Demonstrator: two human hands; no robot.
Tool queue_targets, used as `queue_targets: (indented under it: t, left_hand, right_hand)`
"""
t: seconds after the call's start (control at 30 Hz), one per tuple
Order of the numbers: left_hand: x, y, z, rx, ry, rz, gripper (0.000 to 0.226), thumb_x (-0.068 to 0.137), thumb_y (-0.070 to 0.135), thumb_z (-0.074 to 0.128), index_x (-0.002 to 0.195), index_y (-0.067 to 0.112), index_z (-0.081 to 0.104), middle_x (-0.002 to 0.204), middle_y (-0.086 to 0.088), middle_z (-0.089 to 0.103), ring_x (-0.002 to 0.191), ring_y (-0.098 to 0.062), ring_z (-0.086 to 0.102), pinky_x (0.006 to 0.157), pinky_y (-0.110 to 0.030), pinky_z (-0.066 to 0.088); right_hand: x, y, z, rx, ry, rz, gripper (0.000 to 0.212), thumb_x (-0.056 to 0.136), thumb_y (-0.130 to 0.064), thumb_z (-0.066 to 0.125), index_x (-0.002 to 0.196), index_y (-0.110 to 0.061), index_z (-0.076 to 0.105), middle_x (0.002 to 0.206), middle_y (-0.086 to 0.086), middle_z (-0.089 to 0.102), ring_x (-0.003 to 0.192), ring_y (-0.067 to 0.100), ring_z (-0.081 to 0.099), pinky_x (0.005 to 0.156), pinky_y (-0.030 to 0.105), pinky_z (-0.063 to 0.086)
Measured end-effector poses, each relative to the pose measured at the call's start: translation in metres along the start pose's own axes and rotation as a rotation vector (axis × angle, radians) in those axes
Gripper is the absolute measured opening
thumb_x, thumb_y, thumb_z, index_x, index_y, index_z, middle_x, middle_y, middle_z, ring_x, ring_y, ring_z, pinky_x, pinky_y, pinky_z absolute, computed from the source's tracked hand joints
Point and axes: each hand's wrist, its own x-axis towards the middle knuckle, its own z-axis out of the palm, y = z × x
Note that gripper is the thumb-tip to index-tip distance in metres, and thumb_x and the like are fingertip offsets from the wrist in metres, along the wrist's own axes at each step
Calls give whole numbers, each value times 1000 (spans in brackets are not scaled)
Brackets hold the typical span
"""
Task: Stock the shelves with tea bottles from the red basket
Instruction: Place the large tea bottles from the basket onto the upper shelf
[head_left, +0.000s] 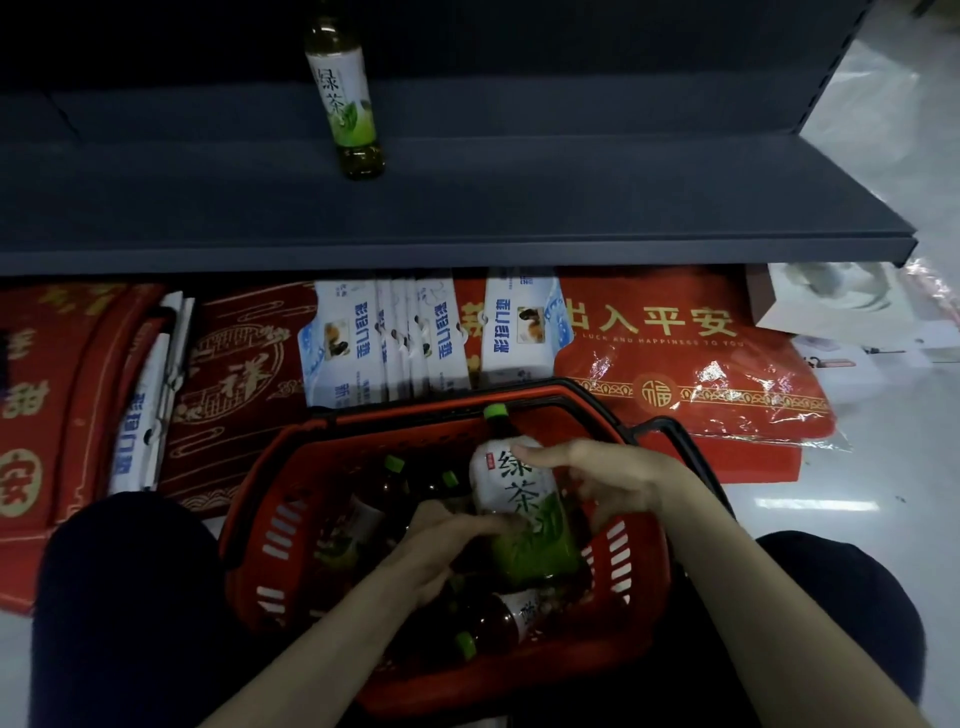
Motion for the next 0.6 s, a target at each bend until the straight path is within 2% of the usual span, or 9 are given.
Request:
queue_targets:
  t: [0.07, 0.1, 0.17, 0.2, 0.27, 0.37, 0.47, 0.53, 0.6]
  left_hand:
    - [-4, 5, -2, 49, -12, 71, 28, 70, 6, 93, 95, 14, 82, 92, -1, 83, 82, -5, 78, 62, -14, 55]
    - [-8, 10, -3, 75, -12, 105, 32, 70, 6, 93, 99, 15, 82, 95, 0, 83, 85, -5, 78, 66, -14, 55]
    - [-10, 16, -6, 104, -22, 162, 41, 70, 8, 93, 109, 16, 81, 102, 0, 82, 95, -8, 78, 70, -14, 56]
    - [-9, 17, -8, 113, -27, 194, 45, 71, 8, 92, 113, 18, 80, 104, 1, 82, 97, -7, 77, 71, -12, 55]
    - [-10, 23, -9, 137, -30, 241, 48, 72, 7, 91, 115, 23, 78, 104, 5, 82, 94, 0, 76, 72, -9, 53]
    - [-14, 36, -11, 162, -24, 284, 44, 77, 7, 88, 111, 31, 75, 95, 13, 82, 86, 7, 74, 70, -7, 54]
    - [-14, 48, -17, 187, -15, 316, 38, 81, 18, 86, 114, 35, 75, 103, 10, 81, 103, -6, 74, 93, -29, 54]
    - [-16, 55, -21, 230, -9, 345, 40, 83, 26, 85, 121, 32, 74, 107, 9, 81, 111, -16, 73, 95, -41, 54]
    - [-21, 64, -22, 273, -33, 403, 50, 80, 31, 88, 127, 29, 72, 114, 8, 80, 113, -17, 73, 100, -47, 57]
  right_hand:
    - [2, 4, 1, 1, -66, -18, 122, 65, -61, 90, 162, -17, 30, 170, 13, 23, 157, 43, 14, 117, 74, 23]
    - [2, 6, 2, -14, -95, -45, 111, 66, -55, 93, 156, -16, 42, 164, 12, 38, 155, 40, 24, 117, 75, 23]
    - [3, 8, 5, -42, -121, -127, 67, 76, -37, 90, 136, -20, 65, 141, 6, 65, 142, 33, 47, 117, 72, 28]
    - [1, 8, 7, -52, -125, -167, 50, 81, -29, 86, 128, -21, 70, 132, 4, 71, 136, 30, 54, 116, 71, 30]
    - [-2, 8, 11, -37, -102, -234, 34, 86, -19, 82, 118, -25, 73, 126, 1, 75, 133, 27, 57, 116, 71, 30]
    - [-8, 1, 19, -4, -1, -311, 32, 87, -16, 81, 113, -33, 71, 122, -4, 75, 129, 24, 57, 115, 72, 30]
    - [-17, -4, 26, 43, 59, -386, 33, 89, -19, 80, 117, -31, 69, 118, -4, 77, 119, 22, 67, 106, 69, 44]
    - [-22, -4, 30, 76, 99, -427, 40, 89, -21, 81, 126, -26, 66, 119, -2, 77, 114, 22, 71, 100, 66, 51]
    - [-28, -4, 31, 99, 122, -478, 51, 86, -24, 83, 133, -25, 63, 122, 0, 76, 115, 23, 72, 97, 64, 55]
